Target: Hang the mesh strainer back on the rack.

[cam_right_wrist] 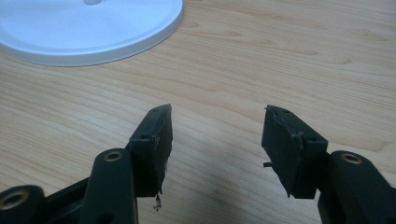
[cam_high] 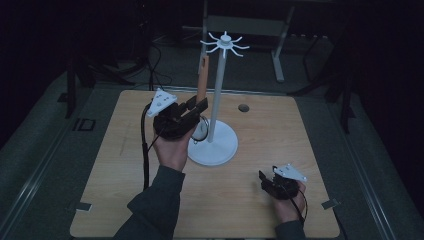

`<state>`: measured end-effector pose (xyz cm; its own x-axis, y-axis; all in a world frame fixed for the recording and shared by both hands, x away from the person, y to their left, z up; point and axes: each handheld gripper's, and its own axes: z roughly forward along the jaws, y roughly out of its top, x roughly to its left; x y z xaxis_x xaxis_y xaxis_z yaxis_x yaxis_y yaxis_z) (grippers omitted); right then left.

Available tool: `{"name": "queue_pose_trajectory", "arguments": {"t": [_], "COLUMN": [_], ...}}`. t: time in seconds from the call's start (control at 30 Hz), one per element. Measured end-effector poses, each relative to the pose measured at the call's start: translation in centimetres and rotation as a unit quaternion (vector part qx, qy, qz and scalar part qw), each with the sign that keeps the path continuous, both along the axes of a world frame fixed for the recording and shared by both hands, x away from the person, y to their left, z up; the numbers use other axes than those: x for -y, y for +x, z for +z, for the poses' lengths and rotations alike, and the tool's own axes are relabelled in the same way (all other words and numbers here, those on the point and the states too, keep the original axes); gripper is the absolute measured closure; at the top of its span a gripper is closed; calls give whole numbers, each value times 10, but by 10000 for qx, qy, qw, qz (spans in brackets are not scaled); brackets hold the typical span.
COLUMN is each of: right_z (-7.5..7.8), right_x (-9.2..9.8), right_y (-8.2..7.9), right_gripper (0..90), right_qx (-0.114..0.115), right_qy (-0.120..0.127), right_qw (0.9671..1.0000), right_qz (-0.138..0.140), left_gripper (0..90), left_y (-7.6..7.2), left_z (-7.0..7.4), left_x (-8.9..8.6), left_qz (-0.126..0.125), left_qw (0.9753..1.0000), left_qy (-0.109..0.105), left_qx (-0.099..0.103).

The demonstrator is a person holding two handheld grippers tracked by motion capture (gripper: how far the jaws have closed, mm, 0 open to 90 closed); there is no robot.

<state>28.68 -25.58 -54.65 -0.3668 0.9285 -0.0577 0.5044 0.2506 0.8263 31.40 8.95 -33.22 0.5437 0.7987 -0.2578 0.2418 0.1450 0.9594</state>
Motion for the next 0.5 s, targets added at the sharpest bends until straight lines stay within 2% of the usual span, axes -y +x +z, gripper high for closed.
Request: {"name": "queue_pose_trajectory", "arguments": {"t": [0.17, 0.5], "right_z": [0, 0], "right_x": [0, 0], "right_y": [0, 0], "right_gripper": [426, 425], "right_qx": [-1, 13], "right_qy": [-1, -6], "right_qw": [10000, 10000], "right_qz": [-2, 3], "left_gripper": [689, 689], "left_y": [2, 8], "left_z": [5, 13], "left_x": [-1, 1], "left_qz": [64, 69], "left_qw": [9999, 9999], "left_qy": [-68, 21], "left_qx": [65, 76]}}
